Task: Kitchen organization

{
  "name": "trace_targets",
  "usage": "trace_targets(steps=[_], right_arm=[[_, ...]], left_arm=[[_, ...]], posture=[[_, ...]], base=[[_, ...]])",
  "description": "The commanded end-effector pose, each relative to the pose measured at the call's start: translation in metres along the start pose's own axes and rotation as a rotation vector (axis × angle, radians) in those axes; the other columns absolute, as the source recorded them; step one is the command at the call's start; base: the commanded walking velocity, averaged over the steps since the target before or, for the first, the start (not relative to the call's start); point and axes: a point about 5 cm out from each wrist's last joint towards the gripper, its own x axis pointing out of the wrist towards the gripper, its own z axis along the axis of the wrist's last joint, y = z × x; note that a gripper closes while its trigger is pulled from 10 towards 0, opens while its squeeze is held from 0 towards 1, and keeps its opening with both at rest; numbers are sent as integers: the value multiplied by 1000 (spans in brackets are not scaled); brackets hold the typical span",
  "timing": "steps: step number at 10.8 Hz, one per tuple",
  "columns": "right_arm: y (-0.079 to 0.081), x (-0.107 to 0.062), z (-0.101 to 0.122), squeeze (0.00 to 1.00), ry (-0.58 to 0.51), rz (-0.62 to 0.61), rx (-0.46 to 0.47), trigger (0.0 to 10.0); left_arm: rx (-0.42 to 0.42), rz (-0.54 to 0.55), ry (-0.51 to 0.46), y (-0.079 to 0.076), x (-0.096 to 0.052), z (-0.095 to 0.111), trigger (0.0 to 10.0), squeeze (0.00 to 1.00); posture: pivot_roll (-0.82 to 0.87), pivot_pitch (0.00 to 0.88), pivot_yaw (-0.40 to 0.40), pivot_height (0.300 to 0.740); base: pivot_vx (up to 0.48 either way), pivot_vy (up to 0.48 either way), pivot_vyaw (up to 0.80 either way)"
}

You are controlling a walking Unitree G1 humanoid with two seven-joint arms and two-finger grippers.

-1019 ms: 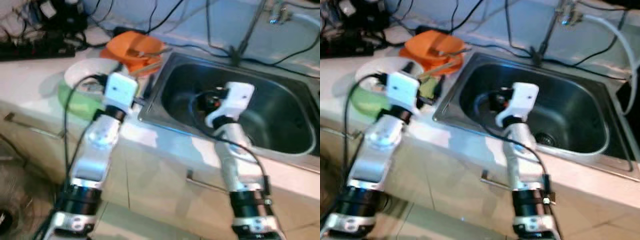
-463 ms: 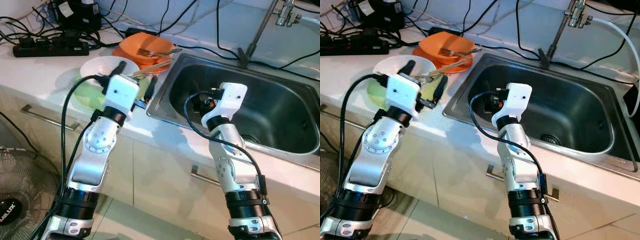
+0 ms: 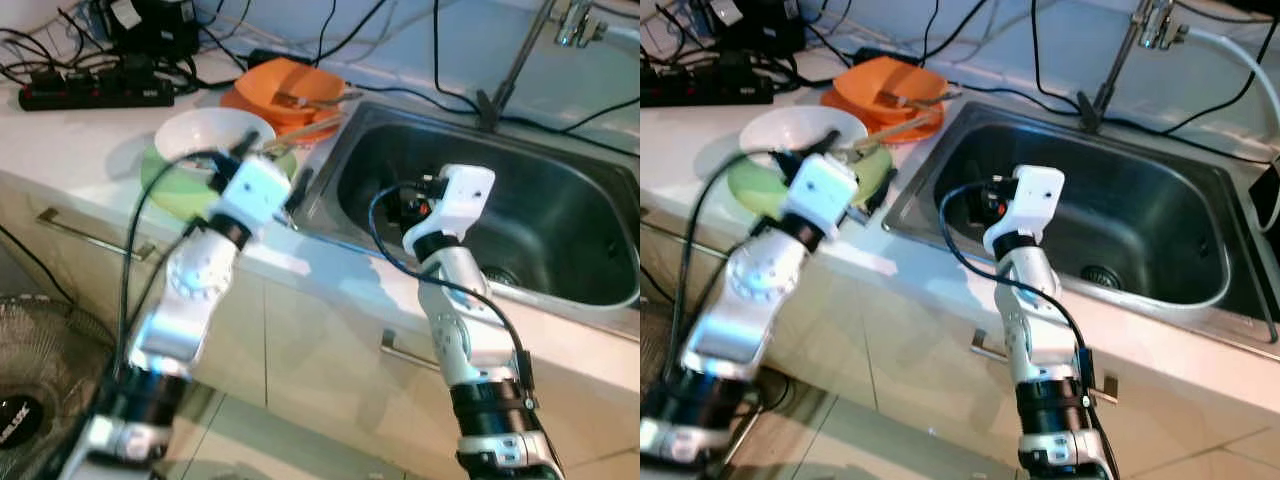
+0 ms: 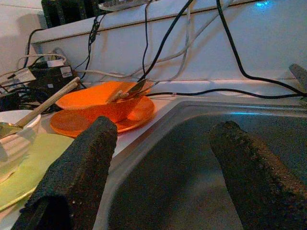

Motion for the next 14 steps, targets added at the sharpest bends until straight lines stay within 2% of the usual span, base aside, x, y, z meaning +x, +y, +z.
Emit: trace_targets(steps=[1, 3, 5, 6, 7, 14], right_arm=[[-2, -1, -1, 0, 8, -7, 4, 10000], [-3, -1, -1, 0, 7, -10, 3, 10000], [-2, -1, -1, 0, 8, -8, 3, 10000], [-2, -1, -1, 0, 8, -8, 3, 10000], [-2, -1, -1, 0, 8, -9, 3, 10000], [-2, -2, -3, 0, 14, -13, 5, 10000]], left_arm=[[54, -38, 4, -1, 5, 0, 10000, 0], [85, -43, 34, 5, 11, -5, 10000, 0], [117, -67, 71, 3, 18, -12, 10000, 0], [117, -73, 75, 2, 21, -12, 4510, 0], [116, -81, 72, 0, 23, -12, 0, 0], [146, -92, 49, -3, 31, -9, 0, 0]], posture=[[-66, 47, -94, 740], [-69, 47, -92, 740], [-71, 46, -92, 740], [-73, 47, -92, 740], [-73, 47, -92, 740], [-76, 49, -87, 740]], base=[[0, 0, 0], [0, 0, 0], [0, 0, 0], [0, 0, 0], [0, 0, 0], [0, 0, 0]])
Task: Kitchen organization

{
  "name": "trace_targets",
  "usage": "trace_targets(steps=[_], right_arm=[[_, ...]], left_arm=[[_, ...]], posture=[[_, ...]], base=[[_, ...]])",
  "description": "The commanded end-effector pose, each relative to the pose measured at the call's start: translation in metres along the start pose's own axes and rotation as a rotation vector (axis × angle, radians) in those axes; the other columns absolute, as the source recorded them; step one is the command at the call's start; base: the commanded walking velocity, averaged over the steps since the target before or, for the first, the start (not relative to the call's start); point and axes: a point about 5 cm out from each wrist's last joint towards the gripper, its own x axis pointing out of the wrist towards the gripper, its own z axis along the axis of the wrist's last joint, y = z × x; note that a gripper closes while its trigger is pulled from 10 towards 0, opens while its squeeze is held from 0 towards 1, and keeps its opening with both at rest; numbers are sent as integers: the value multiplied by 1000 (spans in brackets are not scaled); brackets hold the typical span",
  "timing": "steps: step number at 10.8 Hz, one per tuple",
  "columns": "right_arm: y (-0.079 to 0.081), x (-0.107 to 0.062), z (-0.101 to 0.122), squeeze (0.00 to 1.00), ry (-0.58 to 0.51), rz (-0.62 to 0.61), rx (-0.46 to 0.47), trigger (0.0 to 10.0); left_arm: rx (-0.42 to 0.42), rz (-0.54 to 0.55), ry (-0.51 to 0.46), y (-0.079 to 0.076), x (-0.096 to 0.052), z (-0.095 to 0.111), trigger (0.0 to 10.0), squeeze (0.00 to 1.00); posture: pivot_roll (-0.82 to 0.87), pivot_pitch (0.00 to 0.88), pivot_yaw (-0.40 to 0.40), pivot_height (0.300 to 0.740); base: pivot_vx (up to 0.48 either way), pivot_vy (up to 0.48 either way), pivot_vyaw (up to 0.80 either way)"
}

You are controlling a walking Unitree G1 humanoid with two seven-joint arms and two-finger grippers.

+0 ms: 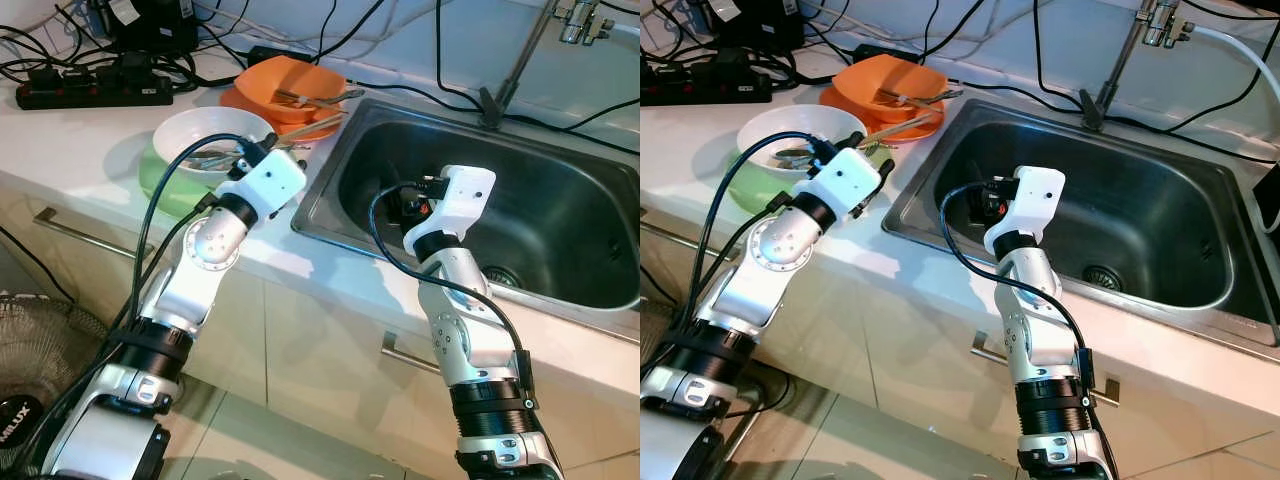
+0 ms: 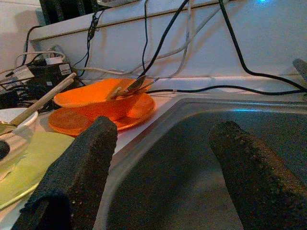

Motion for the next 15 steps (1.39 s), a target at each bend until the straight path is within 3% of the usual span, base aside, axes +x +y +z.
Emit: trace_targets(steps=[1, 8, 12, 13, 15], right_arm=[[-3, -2, -3, 0, 14, -12, 2, 10000], [-3, -3, -4, 0, 18, -15, 5, 10000], [-3, -3, -5, 0, 22, -14, 5, 10000], [-3, -3, -5, 0, 24, -12, 6, 10000], [-2, -3, -6, 0, 26, -8, 7, 10000]], left_arm=[[11, -4, -18, -1, 4, 5, 0, 0], [43, -7, -7, -1, 6, 5, 0, 0], [76, 34, -10, 8, 6, 9, 0, 0], [66, 45, -24, 14, 5, 13, 10000, 0], [44, 48, -39, 18, 5, 17, 10000, 0]], posture=[[-78, 50, -87, 740], [-78, 52, -86, 740], [-76, 52, -89, 740], [-73, 51, -89, 740], [-71, 50, -89, 740]], base=[[0, 0, 0], [0, 0, 0], [0, 0, 0], [0, 0, 0], [0, 0, 0]])
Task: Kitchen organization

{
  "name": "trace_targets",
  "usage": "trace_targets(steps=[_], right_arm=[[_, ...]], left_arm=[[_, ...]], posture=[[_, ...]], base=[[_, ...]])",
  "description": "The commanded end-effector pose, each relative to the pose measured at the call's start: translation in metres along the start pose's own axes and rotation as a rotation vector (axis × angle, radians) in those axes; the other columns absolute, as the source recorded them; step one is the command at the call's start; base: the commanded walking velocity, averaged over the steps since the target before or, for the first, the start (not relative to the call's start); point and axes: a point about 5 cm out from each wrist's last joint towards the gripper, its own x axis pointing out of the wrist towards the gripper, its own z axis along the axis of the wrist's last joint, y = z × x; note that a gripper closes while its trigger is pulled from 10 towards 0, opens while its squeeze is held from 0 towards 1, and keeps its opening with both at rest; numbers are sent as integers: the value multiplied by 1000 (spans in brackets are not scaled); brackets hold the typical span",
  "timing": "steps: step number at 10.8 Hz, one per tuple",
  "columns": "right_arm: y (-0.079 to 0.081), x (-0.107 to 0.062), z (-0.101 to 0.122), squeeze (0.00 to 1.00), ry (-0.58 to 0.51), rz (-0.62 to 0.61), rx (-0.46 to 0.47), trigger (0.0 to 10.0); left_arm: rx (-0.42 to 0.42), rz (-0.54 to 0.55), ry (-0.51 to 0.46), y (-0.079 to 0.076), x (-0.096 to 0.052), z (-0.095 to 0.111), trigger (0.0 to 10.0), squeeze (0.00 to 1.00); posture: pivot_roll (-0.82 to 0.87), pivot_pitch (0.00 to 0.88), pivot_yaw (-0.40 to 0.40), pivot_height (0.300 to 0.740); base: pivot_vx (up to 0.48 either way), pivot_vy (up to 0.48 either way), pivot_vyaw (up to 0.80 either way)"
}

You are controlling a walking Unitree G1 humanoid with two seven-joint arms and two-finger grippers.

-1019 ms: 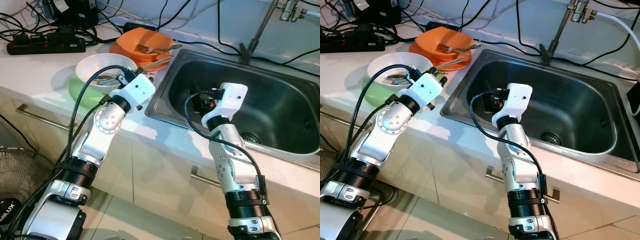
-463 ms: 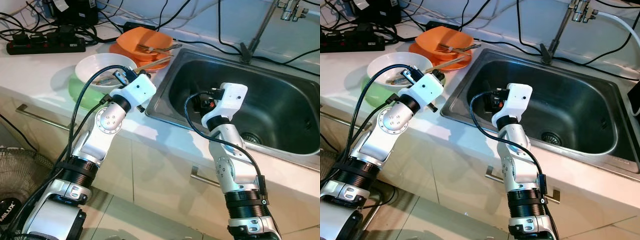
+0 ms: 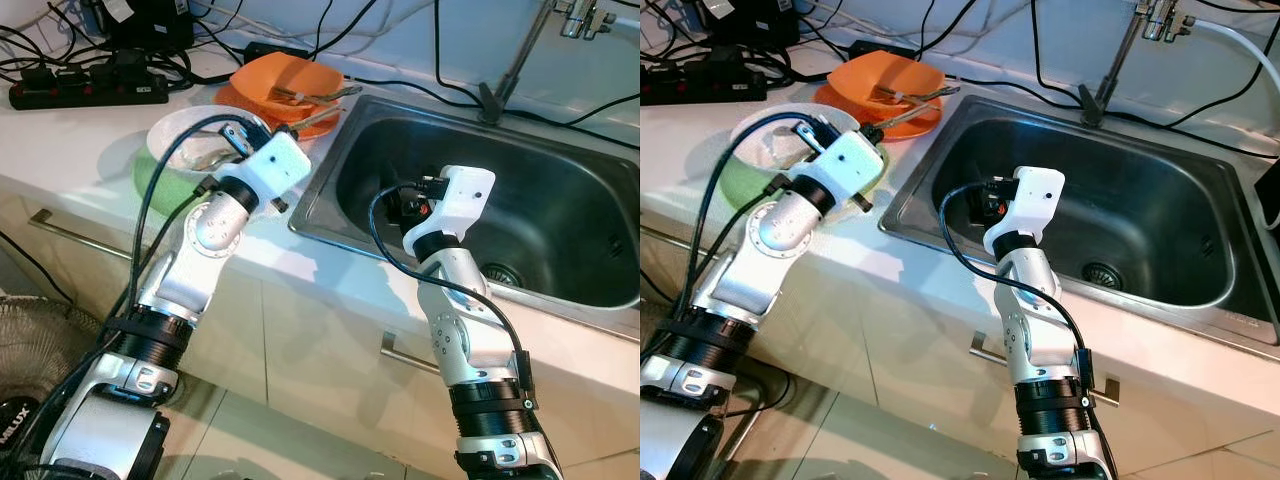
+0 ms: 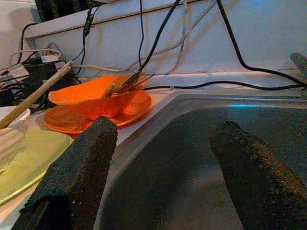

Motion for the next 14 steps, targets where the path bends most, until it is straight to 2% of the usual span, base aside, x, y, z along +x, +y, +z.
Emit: trace_targets(steps=[1, 2, 3, 5, 6, 8, 9, 11, 12, 13, 14], right_arm=[[-3, -3, -5, 0, 24, -10, 4, 10000], [-3, -2, -5, 0, 24, -10, 4, 10000], [-3, -2, -5, 0, 26, -8, 4, 10000], [-2, -2, -5, 0, 27, -6, 5, 10000], [-2, -2, -5, 0, 28, -3, 5, 10000], [-2, -1, -6, 0, 32, -2, 2, 10000], [-2, -1, -7, 0, 34, -1, 0, 10000], [-2, -2, -8, 0, 36, -3, -2, 10000], [-2, -2, -8, 0, 37, -2, -3, 10000], [-1, -2, -8, 0, 38, 0, -2, 10000], [-1, -2, -8, 0, 39, 1, -3, 10000]], left_arm=[[-2, 10, -27, 6, 1, 8, 10000, 0], [11, 39, -50, 13, 1, 13, 10000, 0], [69, 58, -74, 23, 3, 21, 10000, 0], [79, 22, -70, 26, 2, 23, 10000, 0], [56, 9, -68, 24, 1, 21, 10000, 0], [23, -94, -41, 5, -3, 13, 10000, 0], [13, -106, -41, 1, -4, 13, 10000, 0], [25, -120, -35, 4, -8, 11, 10000, 0], [42, -123, -27, 6, -10, 9, 10000, 235], [55, -120, -25, 6, -10, 9, 10000, 1000], [69, -118, -25, 6, -9, 10, 10000, 545]], posture=[[-71, 50, -89, 740], [-70, 49, -91, 740], [-70, 49, -91, 740], [-70, 49, -91, 740], [-70, 49, -91, 740], [-66, 46, -93, 740], [-66, 46, -93, 740], [-68, 48, -93, 740], [-66, 50, -94, 740], [-66, 50, -94, 740], [-66, 50, -94, 740]], base=[[0, 0, 0], [0, 0, 0], [0, 0, 0], [0, 0, 0], [0, 0, 0], [0, 0, 0], [0, 0, 0], [0, 0, 0], [0, 0, 0], [0, 0, 0], [0, 0, 0]])
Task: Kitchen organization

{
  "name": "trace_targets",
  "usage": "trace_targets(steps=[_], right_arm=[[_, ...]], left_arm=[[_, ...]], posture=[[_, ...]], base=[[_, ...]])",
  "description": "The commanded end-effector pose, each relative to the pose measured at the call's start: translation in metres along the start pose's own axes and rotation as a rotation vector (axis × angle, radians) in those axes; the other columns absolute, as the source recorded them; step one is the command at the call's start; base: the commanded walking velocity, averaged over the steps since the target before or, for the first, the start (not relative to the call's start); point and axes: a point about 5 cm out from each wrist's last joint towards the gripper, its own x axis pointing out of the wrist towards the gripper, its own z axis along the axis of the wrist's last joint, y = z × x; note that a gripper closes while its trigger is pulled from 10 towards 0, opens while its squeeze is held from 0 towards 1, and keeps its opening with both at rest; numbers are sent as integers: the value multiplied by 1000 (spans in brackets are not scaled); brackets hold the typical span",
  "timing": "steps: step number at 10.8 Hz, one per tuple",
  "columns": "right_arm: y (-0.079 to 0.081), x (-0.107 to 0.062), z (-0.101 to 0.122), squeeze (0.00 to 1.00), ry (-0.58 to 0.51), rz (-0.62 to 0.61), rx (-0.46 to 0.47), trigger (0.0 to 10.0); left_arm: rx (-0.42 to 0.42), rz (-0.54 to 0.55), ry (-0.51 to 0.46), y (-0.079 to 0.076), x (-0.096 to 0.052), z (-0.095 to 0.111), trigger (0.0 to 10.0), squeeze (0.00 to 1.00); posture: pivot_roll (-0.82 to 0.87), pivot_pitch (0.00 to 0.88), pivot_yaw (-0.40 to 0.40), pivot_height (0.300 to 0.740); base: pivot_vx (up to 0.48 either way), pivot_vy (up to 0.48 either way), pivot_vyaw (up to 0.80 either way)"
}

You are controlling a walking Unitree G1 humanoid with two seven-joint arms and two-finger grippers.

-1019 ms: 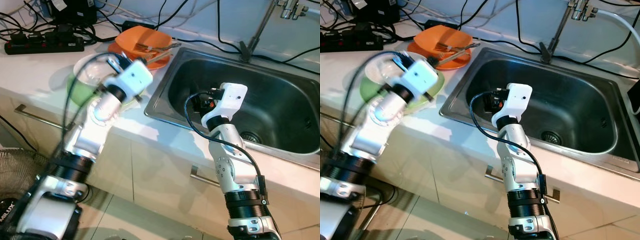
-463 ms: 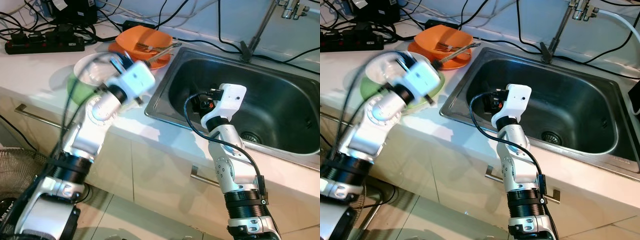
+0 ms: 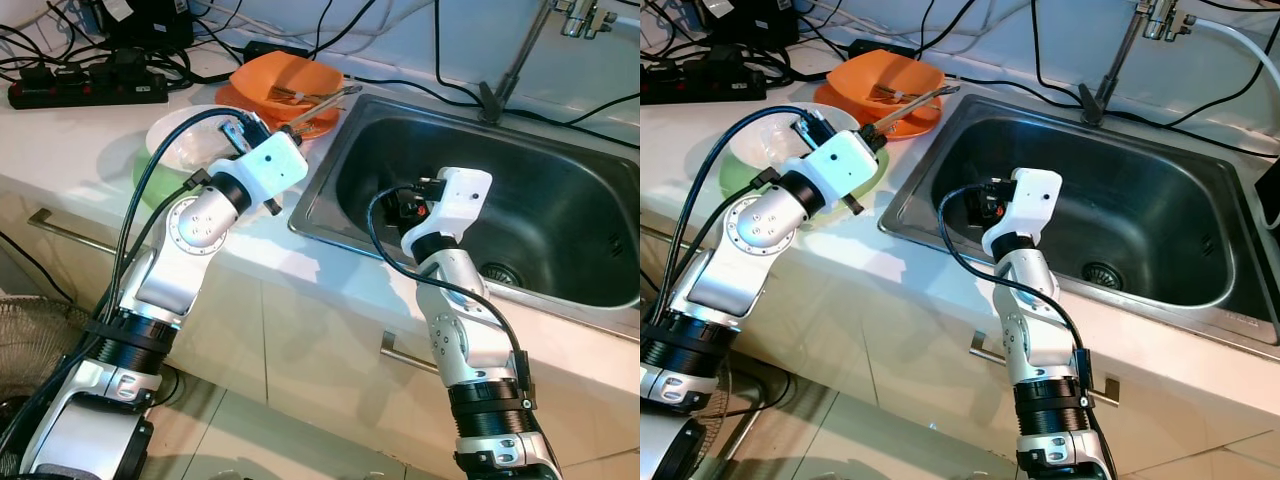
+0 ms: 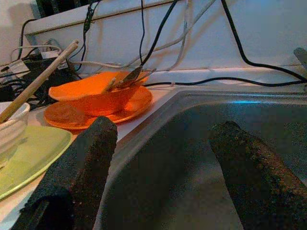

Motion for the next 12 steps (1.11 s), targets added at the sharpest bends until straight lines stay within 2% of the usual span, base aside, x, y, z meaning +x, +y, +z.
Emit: trace_targets(steps=[1, 6, 8, 10, 12], right_arm=[[-2, -2, -5, 0, 28, -4, -2, 10000], [-2, -2, -5, 0, 29, -4, -3, 10000], [-3, -2, -5, 0, 29, -7, -4, 10000], [-3, -2, -6, 0, 30, -6, -3, 10000], [-1, -1, -6, 0, 31, 1, -2, 10000]], left_arm=[[16, -8, -11, -2, 1, 4, 10000, 0], [33, 4, -1, -1, 1, 4, 10000, 0], [27, -8, 23, -2, -7, 0, 10000, 0], [31, -7, 44, 0, -25, -2, 10000, 0], [27, -6, 58, -1, -29, -3, 10000, 0]], posture=[[-66, 50, -94, 740], [-66, 50, -97, 740], [-69, 49, -94, 740], [-63, 51, -98, 740], [-57, 49, -104, 740]], base=[[0, 0, 0], [0, 0, 0], [0, 0, 0], [0, 0, 0], [0, 0, 0]])
